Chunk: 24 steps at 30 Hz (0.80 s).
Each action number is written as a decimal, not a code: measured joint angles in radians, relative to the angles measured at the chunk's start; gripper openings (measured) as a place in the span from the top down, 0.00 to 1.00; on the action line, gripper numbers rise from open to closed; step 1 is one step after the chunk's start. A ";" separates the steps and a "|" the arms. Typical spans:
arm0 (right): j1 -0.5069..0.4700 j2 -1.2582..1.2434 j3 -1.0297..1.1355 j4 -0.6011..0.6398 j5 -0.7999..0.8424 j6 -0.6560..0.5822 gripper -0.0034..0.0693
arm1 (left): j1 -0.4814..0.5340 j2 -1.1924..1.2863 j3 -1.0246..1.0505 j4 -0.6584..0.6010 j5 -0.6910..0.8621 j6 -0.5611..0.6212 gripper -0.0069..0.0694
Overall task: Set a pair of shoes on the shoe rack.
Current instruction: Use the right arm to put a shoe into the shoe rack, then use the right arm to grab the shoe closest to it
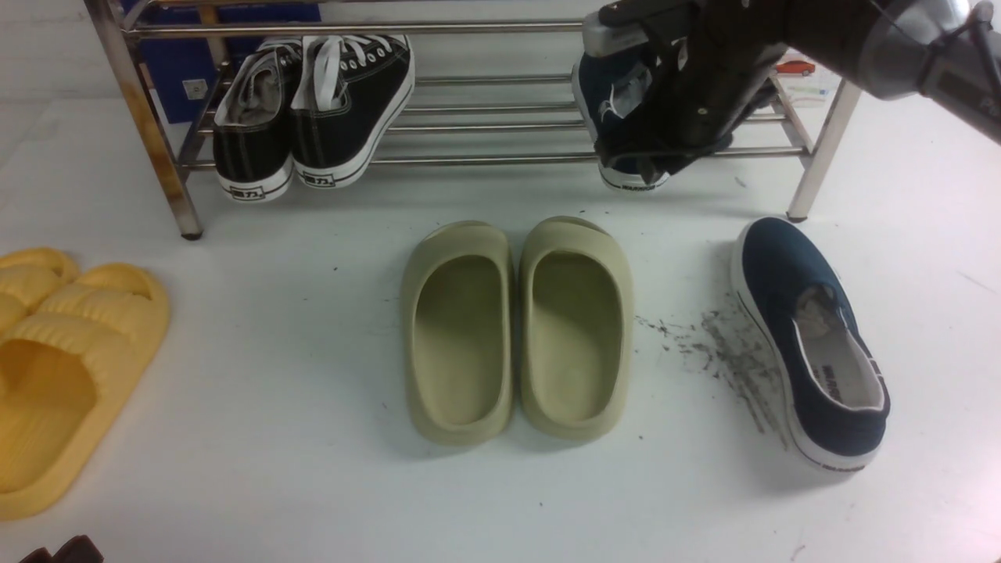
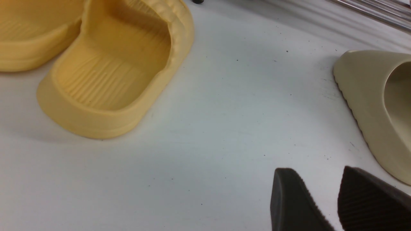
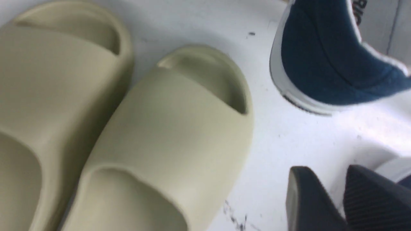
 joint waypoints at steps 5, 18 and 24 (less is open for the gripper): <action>0.002 -0.046 -0.001 0.000 0.121 -0.076 0.44 | 0.000 0.000 0.000 0.000 0.000 0.000 0.60; 0.002 -0.535 0.601 0.058 0.129 -0.054 0.68 | 0.000 0.000 0.000 0.000 0.000 0.000 0.60; 0.002 -0.613 0.877 0.058 0.088 -0.001 0.59 | 0.000 0.000 0.000 0.000 0.000 0.000 0.60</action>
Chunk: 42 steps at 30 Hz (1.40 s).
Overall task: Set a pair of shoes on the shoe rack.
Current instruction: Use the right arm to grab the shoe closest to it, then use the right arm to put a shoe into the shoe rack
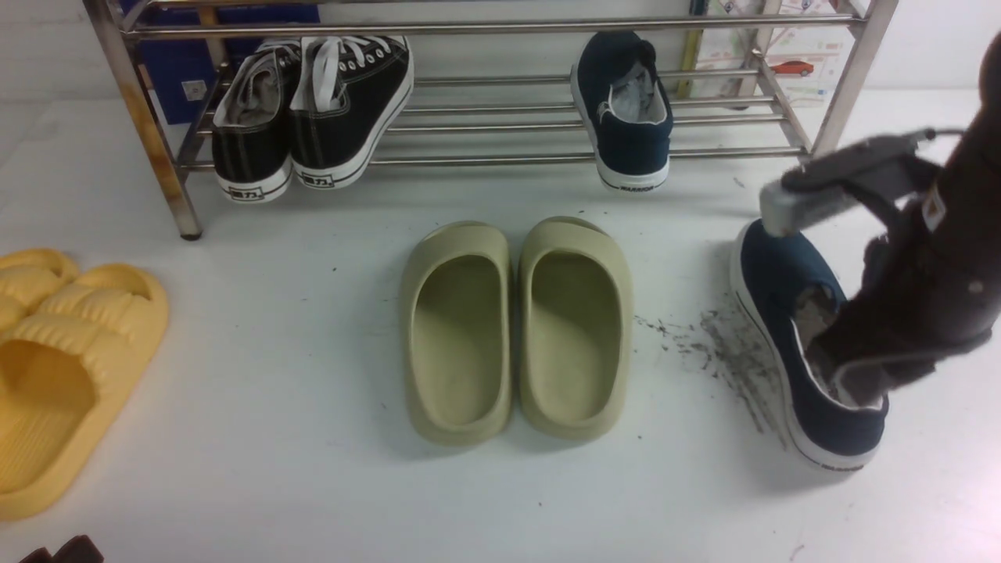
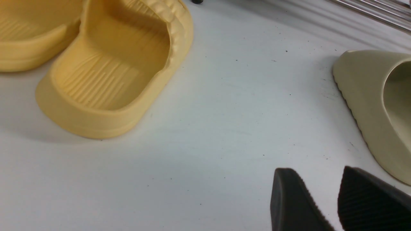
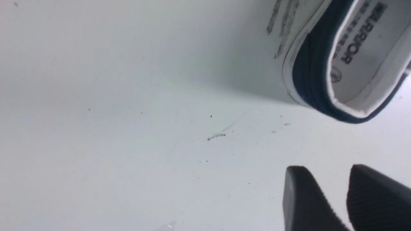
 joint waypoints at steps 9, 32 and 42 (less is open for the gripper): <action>0.000 0.097 0.040 -0.044 -0.205 0.053 0.30 | 0.000 0.000 0.000 0.000 0.000 0.000 0.60; 0.000 0.261 -0.054 -0.118 -0.194 0.129 0.90 | 0.000 0.000 0.000 0.000 0.000 0.000 0.60; 0.001 0.201 -0.324 -0.123 -0.003 0.083 0.90 | 0.000 0.000 0.000 0.000 0.000 0.000 0.60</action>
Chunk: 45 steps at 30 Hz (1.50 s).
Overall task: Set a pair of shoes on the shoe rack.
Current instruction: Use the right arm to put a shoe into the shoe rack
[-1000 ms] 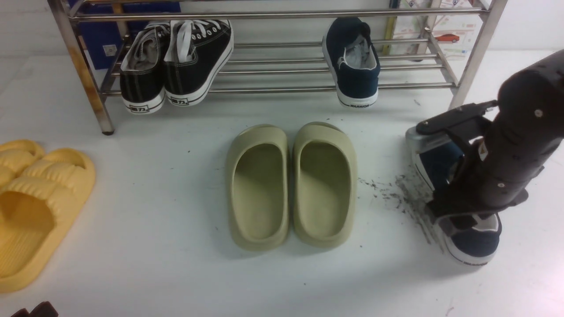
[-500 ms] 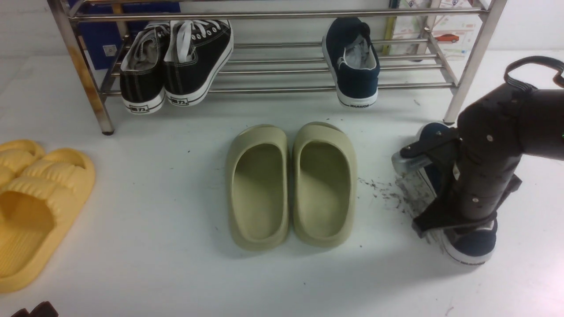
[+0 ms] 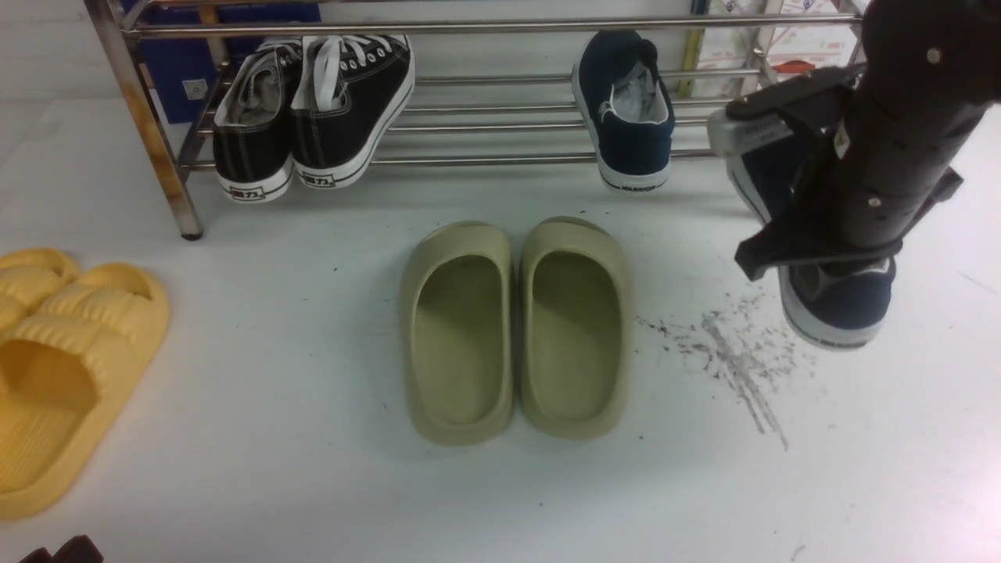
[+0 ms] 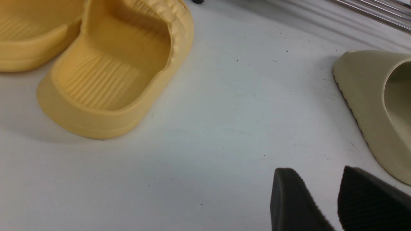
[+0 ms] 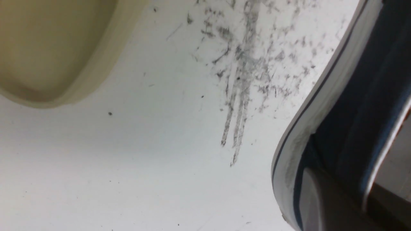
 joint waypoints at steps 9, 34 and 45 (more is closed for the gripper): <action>0.000 0.061 -0.077 -0.042 -0.021 -0.026 0.90 | 0.000 0.000 0.000 0.000 0.000 0.000 0.60; -0.058 0.414 -0.492 -0.041 0.007 -0.128 0.90 | 0.000 0.000 0.000 0.000 0.000 0.000 0.60; -0.059 0.431 -0.493 -0.067 -0.139 -0.147 0.90 | 0.000 0.000 0.000 0.000 0.000 0.000 0.60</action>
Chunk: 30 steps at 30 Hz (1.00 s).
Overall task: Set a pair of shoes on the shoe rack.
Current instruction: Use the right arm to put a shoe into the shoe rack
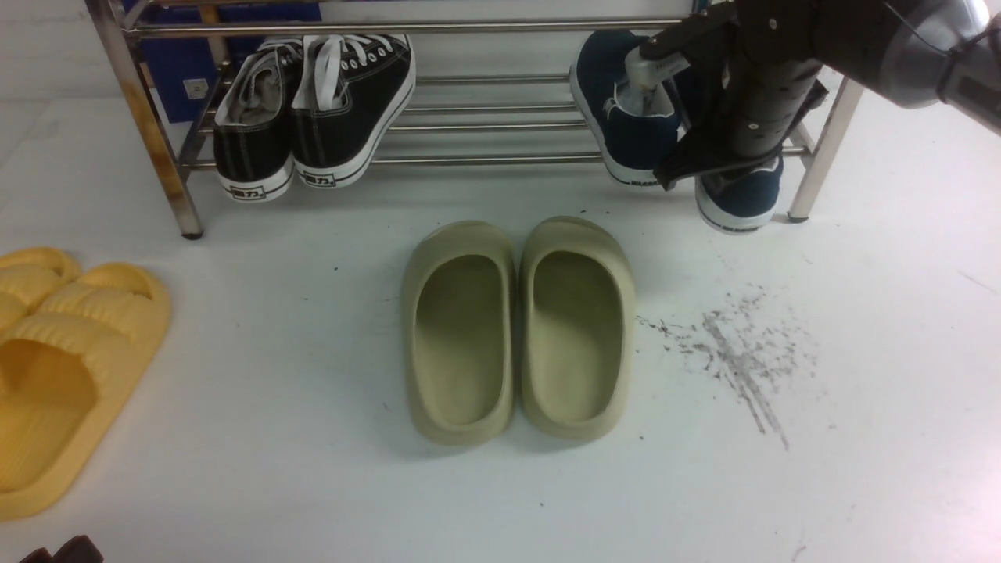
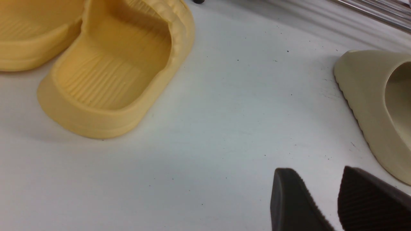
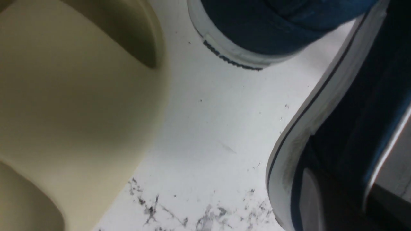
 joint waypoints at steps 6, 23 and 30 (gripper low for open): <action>0.000 0.019 0.000 -0.050 -0.042 -0.002 0.90 | 0.000 0.000 0.000 0.000 0.000 0.000 0.60; 0.000 0.051 0.000 -0.107 -0.169 0.069 0.88 | 0.000 0.000 0.000 0.000 0.000 0.000 0.60; -0.011 0.051 -0.002 -0.123 -0.203 0.097 0.63 | 0.000 0.000 0.000 0.000 0.000 0.000 0.60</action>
